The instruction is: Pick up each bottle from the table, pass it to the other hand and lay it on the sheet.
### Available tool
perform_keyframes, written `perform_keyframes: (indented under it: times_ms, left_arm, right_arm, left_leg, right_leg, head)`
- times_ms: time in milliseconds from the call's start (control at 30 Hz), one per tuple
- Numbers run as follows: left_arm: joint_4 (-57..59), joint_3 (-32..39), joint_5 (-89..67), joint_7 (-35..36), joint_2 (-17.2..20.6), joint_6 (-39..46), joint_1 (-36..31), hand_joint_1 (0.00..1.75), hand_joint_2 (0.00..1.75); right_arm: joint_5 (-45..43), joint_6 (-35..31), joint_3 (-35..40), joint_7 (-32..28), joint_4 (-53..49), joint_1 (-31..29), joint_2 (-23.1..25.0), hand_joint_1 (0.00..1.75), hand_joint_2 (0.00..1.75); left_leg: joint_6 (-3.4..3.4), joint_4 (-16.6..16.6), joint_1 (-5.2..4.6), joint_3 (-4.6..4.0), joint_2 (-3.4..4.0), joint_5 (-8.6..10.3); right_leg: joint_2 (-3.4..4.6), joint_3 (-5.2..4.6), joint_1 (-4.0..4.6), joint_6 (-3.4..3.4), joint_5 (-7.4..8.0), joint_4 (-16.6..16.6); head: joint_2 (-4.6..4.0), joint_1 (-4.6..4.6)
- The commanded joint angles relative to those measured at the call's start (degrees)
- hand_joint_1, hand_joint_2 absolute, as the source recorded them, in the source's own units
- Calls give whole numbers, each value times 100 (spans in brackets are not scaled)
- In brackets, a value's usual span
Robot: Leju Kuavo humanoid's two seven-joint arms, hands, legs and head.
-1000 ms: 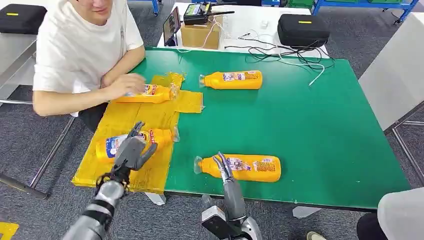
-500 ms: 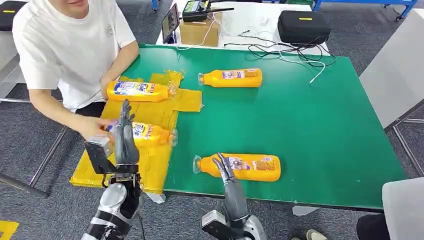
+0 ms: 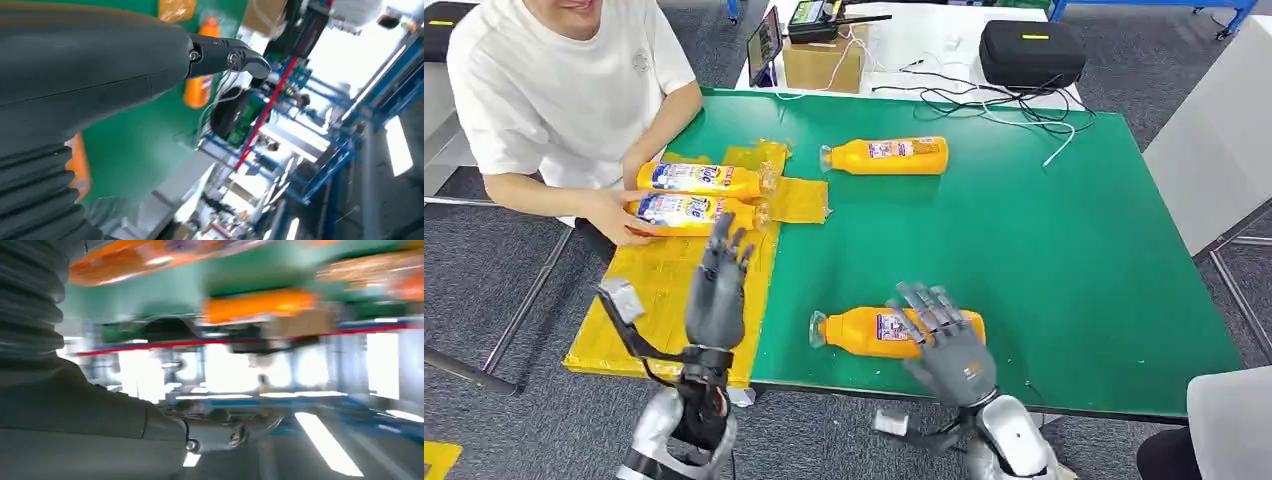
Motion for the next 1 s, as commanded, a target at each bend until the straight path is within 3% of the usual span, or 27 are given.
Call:
perform_keyframes:
  times_ms: [33, 233, 300, 533, 900, 1000]
  left_arm:
    - [997, -1041, -324, -609, 379, 391, 230, 0, 175]
    - [877, -1041, -580, -563, 408, 563, 224, 0, 175]
    - [930, -1079, -674, -536, 388, 621, 188, 0, 175]
    - [916, -1093, -916, -496, 411, 758, 159, 0, 175]
    - [889, -1081, -1028, -479, 401, 743, 176, 0, 175]
    - [793, -1103, -1144, -532, 416, 766, 195, 0, 175]
  right_arm:
    - [-506, 293, 1224, 1241, 2703, -2032, -1125, 0, 175]
    - [-885, 839, 1647, 1357, 3338, -2560, -650, 0, 175]
    - [-1106, 1327, 1866, 1417, 3556, -2662, -507, 0, 175]
    - [-1342, 2184, 2241, 1628, 3825, -2832, -463, 0, 175]
    - [-1646, 2236, 2442, 1563, 3717, -2726, -407, 0, 175]
    - [-1670, 1825, 2632, 1476, 3300, -2606, -451, 0, 175]
  left_leg:
    - [0, -8, -1, 17, 28, -2]
    - [-6, -9, -2, 29, 56, 3]
    - [0, -7, -2, 27, 42, 7]
    - [1, -11, 9, 45, 38, 7]
    - [6, -5, 2, 18, 33, 10]
    - [5, -3, 4, 17, 34, 9]
  right_leg:
    - [25, 15, -1, -1, 7, -12]
    - [42, 14, -2, 3, 23, -11]
    - [36, 15, -2, 7, 18, -8]
    - [28, 34, 9, 6, 14, -15]
    - [26, 13, 2, 9, 14, -5]
    - [27, 11, 5, 8, 15, -4]
  head:
    - [0, 4]
    - [0, 2]
    - [0, 2]
    - [2, 2]
    - [0, 2]
    - [0, 2]
